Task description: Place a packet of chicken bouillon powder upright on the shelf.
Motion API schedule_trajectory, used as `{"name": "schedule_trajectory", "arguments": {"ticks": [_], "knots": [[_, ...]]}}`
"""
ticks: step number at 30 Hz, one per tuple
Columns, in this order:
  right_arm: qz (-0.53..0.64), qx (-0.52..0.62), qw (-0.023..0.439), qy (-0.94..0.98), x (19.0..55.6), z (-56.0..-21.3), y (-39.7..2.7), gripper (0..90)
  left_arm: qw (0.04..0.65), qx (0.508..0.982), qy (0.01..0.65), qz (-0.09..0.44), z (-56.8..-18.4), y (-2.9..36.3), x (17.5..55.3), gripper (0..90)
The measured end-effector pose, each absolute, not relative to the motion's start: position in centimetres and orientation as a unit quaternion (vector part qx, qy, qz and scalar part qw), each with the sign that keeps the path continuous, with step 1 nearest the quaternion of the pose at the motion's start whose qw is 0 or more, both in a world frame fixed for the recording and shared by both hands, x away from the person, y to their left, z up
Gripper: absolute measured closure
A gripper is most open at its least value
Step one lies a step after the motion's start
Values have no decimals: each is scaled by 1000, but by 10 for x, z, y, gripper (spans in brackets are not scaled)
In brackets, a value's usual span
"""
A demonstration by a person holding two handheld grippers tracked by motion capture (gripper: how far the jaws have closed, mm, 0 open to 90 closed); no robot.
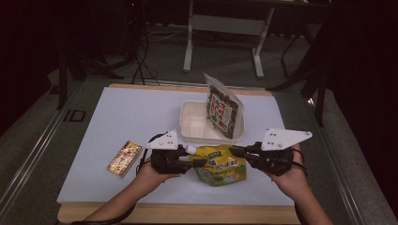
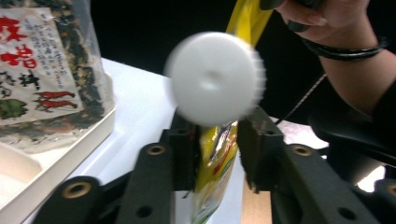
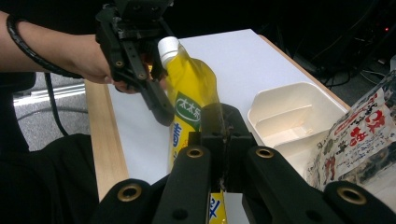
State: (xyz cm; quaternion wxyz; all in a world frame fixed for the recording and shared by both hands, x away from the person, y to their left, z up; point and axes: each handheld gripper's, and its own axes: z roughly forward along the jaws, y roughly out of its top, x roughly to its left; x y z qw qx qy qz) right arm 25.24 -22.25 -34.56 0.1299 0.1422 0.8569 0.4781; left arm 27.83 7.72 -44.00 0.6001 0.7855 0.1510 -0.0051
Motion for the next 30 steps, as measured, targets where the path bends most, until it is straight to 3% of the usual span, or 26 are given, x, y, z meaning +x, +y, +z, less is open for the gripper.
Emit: {"name": "schedule_trajectory", "arguments": {"ticks": [4,6,13,17,20,30], "knots": [[477,142,131,857,252,-346,-222,900,596,792,131,-9,-439,77,279,855],[478,145,129,857,253,-346,-223,900,592,796,125,-10,-438,77,278,873],[492,145,120,850,254,-347,-226,880,587,801,117,-9,-431,79,275,889],[510,148,92,842,257,-349,-230,738,588,802,107,-9,-427,79,271,891],[506,151,87,844,257,-354,-232,711,596,796,104,-10,-424,80,269,891],[494,152,52,854,255,-373,-240,734,610,787,95,-6,-414,83,269,891]]}}
